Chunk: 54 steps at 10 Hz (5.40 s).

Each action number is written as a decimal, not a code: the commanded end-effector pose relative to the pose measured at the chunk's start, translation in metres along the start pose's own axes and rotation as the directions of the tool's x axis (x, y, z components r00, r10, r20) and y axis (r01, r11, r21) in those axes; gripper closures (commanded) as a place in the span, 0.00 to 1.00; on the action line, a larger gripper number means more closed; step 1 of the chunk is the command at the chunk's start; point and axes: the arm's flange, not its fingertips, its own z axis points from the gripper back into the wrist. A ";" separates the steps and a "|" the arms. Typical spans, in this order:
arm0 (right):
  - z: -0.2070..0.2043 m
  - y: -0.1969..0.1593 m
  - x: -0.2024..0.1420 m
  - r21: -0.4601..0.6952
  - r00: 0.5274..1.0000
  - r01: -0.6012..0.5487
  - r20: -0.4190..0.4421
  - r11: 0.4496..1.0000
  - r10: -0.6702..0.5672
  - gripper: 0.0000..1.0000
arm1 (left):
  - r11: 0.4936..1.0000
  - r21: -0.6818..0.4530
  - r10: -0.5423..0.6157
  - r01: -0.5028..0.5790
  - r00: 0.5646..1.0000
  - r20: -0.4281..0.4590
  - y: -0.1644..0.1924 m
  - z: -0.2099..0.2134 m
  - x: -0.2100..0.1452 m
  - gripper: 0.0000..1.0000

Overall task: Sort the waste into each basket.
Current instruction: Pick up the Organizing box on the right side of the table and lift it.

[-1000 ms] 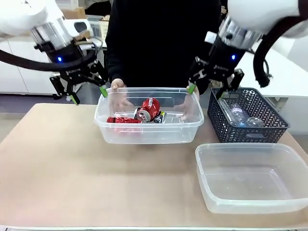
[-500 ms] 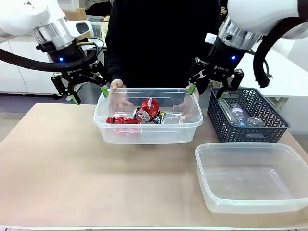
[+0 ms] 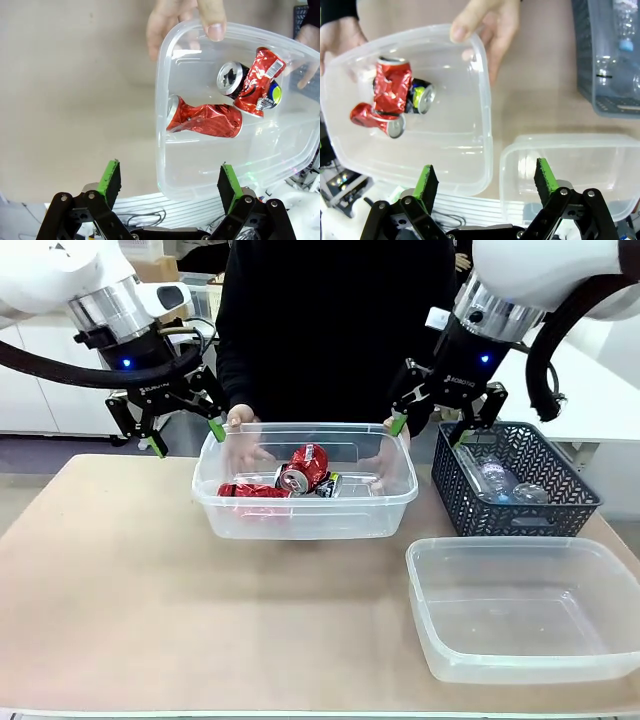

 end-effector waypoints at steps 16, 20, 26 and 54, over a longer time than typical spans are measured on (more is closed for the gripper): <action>0.098 -0.236 -0.177 -0.214 0.980 -0.178 0.053 0.960 0.193 0.00 | 1.000 0.013 0.010 -0.007 0.968 -0.252 -0.260 -0.094 -0.141 0.00; 0.017 -0.326 -0.102 -0.098 0.999 -0.040 -0.032 0.994 0.038 0.00 | 0.992 0.070 -0.097 0.107 0.987 -0.132 -0.303 -0.164 -0.142 0.00; -0.048 -0.350 -0.069 -0.084 0.978 0.007 -0.206 0.996 -0.024 0.00 | 0.970 0.120 -0.196 0.214 0.970 -0.146 -0.298 -0.211 -0.159 0.00; -0.089 -0.314 -0.108 -0.100 0.918 0.020 -0.391 0.995 -0.058 1.00 | 0.975 0.207 -0.067 0.084 0.994 -0.086 -0.269 -0.209 -0.168 1.00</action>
